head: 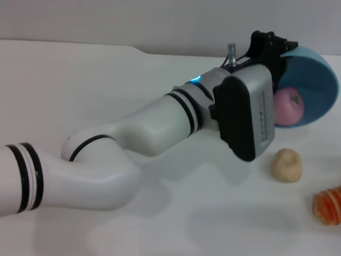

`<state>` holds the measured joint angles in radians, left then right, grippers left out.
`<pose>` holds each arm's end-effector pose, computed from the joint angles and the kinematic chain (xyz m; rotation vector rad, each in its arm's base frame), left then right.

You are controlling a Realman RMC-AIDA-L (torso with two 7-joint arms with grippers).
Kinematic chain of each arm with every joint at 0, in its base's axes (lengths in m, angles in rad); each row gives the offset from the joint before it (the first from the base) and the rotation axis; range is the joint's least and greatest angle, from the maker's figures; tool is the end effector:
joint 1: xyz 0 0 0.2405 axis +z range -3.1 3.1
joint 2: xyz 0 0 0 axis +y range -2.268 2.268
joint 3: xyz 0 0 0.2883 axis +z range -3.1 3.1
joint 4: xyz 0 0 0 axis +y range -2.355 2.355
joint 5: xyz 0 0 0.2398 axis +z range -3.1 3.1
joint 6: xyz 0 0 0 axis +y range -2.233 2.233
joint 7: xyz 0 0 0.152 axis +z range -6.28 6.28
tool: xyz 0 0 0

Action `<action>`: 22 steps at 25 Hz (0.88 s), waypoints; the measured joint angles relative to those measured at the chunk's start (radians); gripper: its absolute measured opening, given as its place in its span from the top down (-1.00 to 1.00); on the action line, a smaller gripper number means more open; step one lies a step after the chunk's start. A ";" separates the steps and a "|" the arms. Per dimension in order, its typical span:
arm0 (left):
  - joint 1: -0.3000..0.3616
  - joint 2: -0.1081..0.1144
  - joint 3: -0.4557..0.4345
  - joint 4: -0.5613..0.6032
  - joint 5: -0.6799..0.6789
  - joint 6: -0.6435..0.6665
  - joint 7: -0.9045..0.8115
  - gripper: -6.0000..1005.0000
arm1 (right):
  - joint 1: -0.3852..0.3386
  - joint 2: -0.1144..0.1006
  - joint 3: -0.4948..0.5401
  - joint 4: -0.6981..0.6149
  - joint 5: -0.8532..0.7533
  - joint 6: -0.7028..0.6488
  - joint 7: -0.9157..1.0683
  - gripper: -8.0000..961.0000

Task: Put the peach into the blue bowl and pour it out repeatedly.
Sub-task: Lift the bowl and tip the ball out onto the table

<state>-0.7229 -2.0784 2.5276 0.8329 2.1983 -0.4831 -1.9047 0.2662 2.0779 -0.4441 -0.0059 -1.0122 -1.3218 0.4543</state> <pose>-0.1079 0.3918 -0.1962 -2.0669 0.8228 -0.2183 0.4465 0.2742 -0.0179 -1.4520 0.7671 0.7456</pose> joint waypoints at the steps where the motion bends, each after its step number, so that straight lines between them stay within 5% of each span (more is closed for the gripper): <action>1: 0.007 0.000 0.004 0.000 0.001 -0.016 0.036 0.99 | 0.000 0.000 0.000 0.000 0.000 0.000 0.000 -0.44; 22: 0.097 0.000 0.114 -0.051 0.011 -0.281 0.321 0.99 | 0.005 -0.002 0.002 0.003 0.009 0.013 -0.003 -0.43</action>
<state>-0.6260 -2.0785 2.6420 0.7818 2.2091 -0.7639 -1.5835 0.2707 2.0754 -0.4423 -0.0030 -1.0035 -1.3086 0.4510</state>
